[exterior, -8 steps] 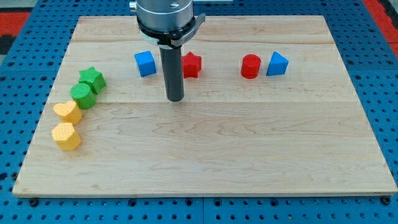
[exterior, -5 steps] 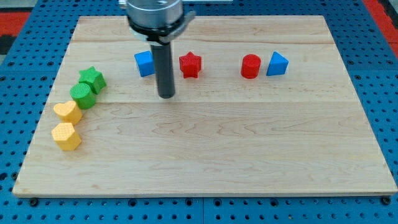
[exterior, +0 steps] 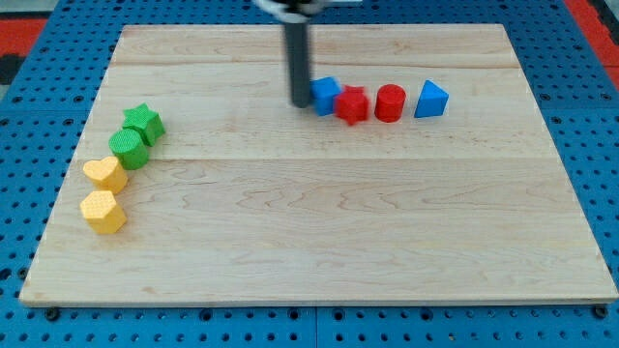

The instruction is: Push the blue cube into the red circle

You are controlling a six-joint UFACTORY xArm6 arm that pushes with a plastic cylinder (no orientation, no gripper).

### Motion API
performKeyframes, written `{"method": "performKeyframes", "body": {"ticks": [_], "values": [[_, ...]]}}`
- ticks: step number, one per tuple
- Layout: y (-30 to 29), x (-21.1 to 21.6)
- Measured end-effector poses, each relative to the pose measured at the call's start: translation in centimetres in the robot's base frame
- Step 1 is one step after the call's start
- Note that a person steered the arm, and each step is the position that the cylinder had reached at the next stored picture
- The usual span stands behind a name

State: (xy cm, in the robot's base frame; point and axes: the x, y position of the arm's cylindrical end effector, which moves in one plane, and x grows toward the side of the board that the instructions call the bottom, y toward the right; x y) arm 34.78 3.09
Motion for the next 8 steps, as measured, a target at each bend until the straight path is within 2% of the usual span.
{"method": "performKeyframes", "body": {"ticks": [1, 2, 3, 4, 5, 6, 7, 8], "values": [[5.8, 0.0], [3.8, -2.6], [8.2, -4.8], [10.7, -2.2], [8.2, -6.1], [12.4, -8.6], [14.9, -4.2], [13.2, 1.0]]}}
